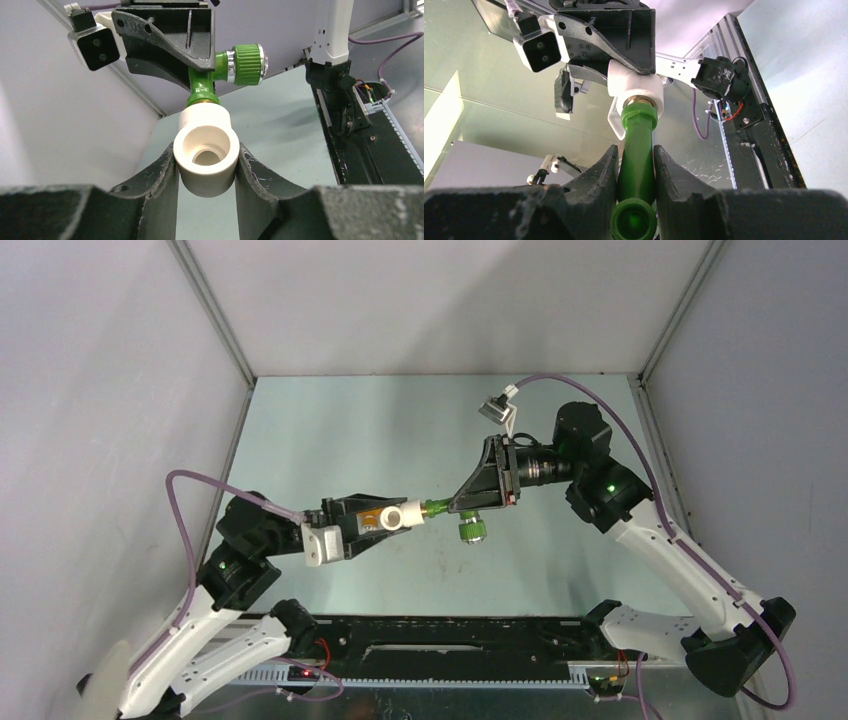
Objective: Install the water faucets
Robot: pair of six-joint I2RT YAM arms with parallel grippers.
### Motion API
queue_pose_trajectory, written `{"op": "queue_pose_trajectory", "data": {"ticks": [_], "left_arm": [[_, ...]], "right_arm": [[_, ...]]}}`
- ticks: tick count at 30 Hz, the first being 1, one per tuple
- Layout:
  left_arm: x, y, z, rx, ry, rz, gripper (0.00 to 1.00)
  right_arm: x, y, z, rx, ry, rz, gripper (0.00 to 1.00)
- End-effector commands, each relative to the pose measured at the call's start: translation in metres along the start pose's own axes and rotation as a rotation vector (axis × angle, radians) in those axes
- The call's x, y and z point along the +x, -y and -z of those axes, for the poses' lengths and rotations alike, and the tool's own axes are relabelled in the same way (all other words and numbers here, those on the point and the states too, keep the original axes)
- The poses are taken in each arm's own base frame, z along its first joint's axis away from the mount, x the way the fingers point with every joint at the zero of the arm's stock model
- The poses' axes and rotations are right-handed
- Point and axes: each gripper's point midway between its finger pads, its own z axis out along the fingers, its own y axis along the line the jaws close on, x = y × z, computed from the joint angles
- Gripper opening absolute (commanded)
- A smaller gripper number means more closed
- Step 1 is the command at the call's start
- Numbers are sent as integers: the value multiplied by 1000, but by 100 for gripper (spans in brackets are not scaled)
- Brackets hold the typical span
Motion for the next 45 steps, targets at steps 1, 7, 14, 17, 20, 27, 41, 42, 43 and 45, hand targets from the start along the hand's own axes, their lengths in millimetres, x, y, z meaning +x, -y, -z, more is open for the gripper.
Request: {"op": "queue_pose_trajectory", "data": {"ticks": [1, 7, 14, 17, 20, 27, 41, 42, 43, 45], "left_arm": [[-24, -3, -3, -9, 108, -10, 0], [-30, -4, -3, -22, 142, -11, 0], [-35, -3, 0, -24, 151, -28, 0], [-37, -1, 0, -11, 155, -32, 0], [-34, 1, -2, 19, 131, -38, 0], [-29, 0, -5, 65, 76, -63, 0], [-23, -2, -11, 82, 45, 0, 0], [-23, -2, -12, 84, 46, 9, 0], [-22, -1, -13, 89, 46, 14, 0], [-23, -1, -14, 89, 56, 24, 0]], "right_arm": [[-7, -9, 0, -22, 25, 36, 0], [-6, -14, 1, -48, 11, 58, 0], [-3, -12, 4, -48, -7, 64, 0], [-3, -13, 4, -49, -9, 64, 0], [-3, -11, 4, -47, -12, 60, 0], [-2, -5, 4, -19, -3, 51, 0], [-7, 10, 2, 54, 43, 121, 0], [-6, 12, 2, 64, 43, 130, 0], [-4, 14, 1, 71, 40, 138, 0], [-2, 15, 1, 79, 37, 165, 0]]}}
